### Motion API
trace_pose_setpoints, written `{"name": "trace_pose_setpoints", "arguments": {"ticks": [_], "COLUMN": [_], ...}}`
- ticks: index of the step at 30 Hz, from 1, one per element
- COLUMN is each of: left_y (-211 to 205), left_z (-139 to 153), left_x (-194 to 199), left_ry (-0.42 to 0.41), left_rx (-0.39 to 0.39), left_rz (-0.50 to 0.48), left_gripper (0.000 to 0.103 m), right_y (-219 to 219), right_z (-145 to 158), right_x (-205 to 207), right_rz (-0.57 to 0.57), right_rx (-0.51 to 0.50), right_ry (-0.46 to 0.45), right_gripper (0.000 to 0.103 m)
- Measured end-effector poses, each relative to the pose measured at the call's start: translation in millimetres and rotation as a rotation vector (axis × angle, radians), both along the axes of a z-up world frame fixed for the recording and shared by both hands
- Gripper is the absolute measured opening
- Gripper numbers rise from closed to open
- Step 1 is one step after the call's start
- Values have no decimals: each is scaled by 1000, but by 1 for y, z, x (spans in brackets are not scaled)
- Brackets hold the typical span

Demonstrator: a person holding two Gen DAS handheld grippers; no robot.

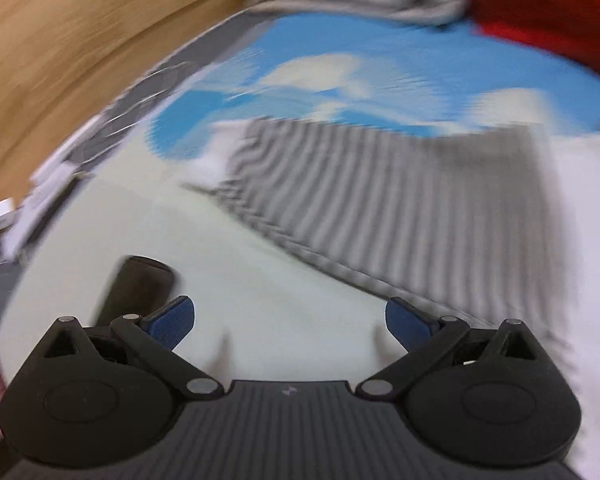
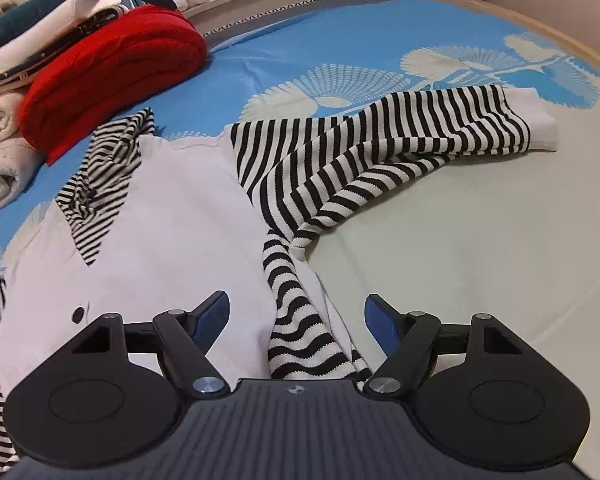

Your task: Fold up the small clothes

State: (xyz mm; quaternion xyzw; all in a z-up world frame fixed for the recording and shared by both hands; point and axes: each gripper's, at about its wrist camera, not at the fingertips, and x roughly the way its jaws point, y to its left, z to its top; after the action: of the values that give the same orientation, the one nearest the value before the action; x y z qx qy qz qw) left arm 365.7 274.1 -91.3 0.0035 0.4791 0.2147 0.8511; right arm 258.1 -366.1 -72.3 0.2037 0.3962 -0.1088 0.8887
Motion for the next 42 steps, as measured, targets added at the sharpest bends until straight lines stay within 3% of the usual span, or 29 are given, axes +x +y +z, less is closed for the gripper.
{"name": "trace_pose_setpoints", "arguments": {"ticks": [5,8,13,15,18,20,22,25,26,27,28,29,32,35,37,39,40,42], "left_y": [-88,-132,-189,-206,-219,-226,-221,-215,-213,-209,-207,-204,-188,-176,-177,-182,-182,-181], "left_z": [25,23,0,-12,-29,-39,-48,-55,-54,-51,-45,-38,-21,-13,-22,-35,-38,-36], "left_x": [-100,-156,-215,-224,-228,-229,-222,-219,-220,-220,-222,-224,-234,-256,-267,-272,-273,-271], "left_ry": [-30,-18,2,12,42,76,114,123,103,84,73,45,-3,-17,24,59,44,25], "left_rx": [-147,-226,-220,-196,-158,-156,-156,-179,-177,-173,-172,-172,-205,-183,-143,-106,-85,-70], "left_rz": [-248,-381,-527,-591,-651,-674,-655,-602,-588,-585,-585,-570,-545,-576,-616,-639,-636,-605], "left_gripper": [102,102,102,102,102,102,102,101,81,50,44,33,28,28,33,60,66,91], "right_y": [11,38,87,108,147,163,168,170,172,175,175,176,164,146,137,140,143,149], "right_z": [9,17,14,6,-3,-12,-23,-38,-43,-47,-49,-48,-31,-6,-4,-19,-29,-42], "right_x": [-29,-60,-129,-147,-160,-159,-150,-134,-131,-131,-133,-133,-143,-170,-186,-188,-186,-184], "right_rz": [53,162,382,466,585,642,646,653,664,671,683,703,691,700,758,799,802,827], "right_rx": [5,66,20,-57,-327,-455,-517,-512,-515,-522,-506,-469,-362,-275,-242,-264,-303,-344], "right_ry": [-45,-47,-79,-67,-97,-106,-82,-12,10,17,8,11,-31,-112,-126,-65,-35,-6], "right_gripper": [76,76,76,72,72,72,72,72,71,65,51,3,4,4,4,4,4,8]}}
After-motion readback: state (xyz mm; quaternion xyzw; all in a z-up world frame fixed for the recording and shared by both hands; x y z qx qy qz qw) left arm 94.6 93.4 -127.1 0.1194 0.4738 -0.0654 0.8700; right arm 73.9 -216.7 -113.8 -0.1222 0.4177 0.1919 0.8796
